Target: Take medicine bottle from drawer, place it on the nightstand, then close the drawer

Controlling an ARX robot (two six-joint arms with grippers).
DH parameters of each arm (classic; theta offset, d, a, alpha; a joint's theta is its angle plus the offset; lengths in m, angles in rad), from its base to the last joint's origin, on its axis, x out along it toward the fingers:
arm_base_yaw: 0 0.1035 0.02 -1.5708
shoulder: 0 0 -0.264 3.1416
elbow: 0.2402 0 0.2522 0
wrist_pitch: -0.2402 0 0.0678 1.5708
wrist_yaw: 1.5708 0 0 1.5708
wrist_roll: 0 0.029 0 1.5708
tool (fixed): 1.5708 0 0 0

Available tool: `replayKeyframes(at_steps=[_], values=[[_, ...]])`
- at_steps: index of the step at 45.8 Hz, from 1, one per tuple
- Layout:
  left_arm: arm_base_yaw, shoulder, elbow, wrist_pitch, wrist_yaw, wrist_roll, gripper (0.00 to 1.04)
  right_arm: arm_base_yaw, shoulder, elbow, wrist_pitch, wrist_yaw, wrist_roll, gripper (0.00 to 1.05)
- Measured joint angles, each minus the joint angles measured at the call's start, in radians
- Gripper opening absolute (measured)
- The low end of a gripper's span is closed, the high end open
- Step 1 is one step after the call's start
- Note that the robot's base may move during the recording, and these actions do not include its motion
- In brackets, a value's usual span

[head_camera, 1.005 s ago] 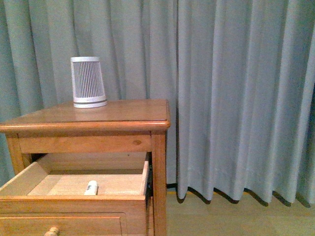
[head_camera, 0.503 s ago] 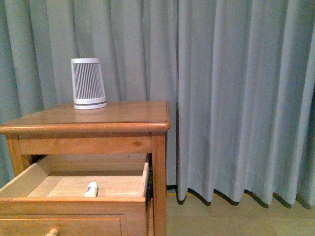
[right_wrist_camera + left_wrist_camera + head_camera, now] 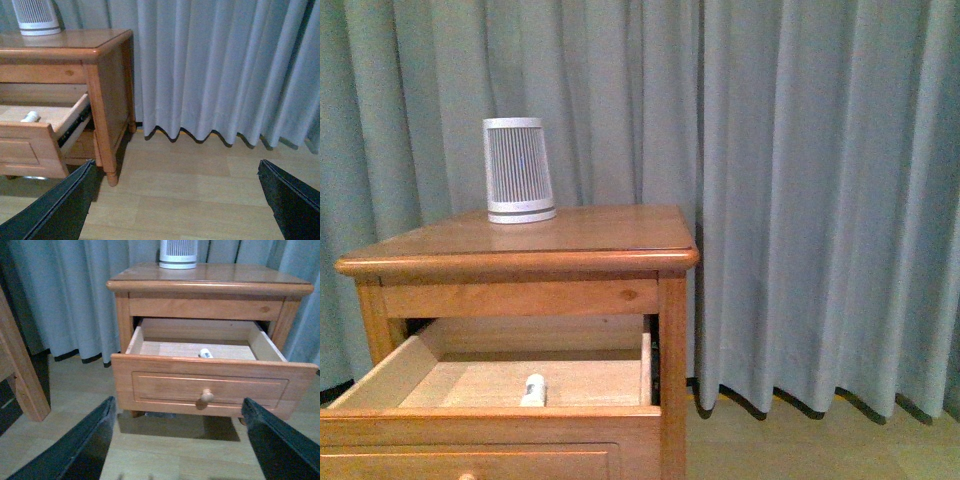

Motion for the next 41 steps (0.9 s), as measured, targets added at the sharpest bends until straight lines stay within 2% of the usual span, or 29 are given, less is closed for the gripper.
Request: replayKeyframes(at_steps=[2, 6, 32, 33, 36, 41], values=[[0.000, 0.000, 0.000, 0.000, -0.001, 0.000, 0.90, 0.000, 0.000, 0.000, 0.000, 0.000, 0.000, 0.98], [0.000, 0.000, 0.000, 0.000, 0.000, 0.001, 1.00, 0.000, 0.000, 0.000, 0.000, 0.000, 0.000, 0.98], [0.001, -0.004, 0.000, 0.001, -0.005, 0.000, 0.98, -0.001, 0.000, 0.000, -0.001, -0.009, 0.000, 0.98], [0.001, -0.004, 0.000, 0.001, -0.005, 0.000, 0.98, 0.003, 0.002, -0.001, 0.005, 0.010, -0.008, 0.98], [0.001, -0.004, 0.000, 0.001, -0.004, 0.000, 0.98, 0.096, 0.082, -0.005, 0.187, 0.309, -0.087, 0.98], [0.001, -0.004, 0.000, 0.001, -0.003, 0.000, 0.98, 0.119, 0.275, 0.002, 0.425, 0.594, -0.137, 0.98]])
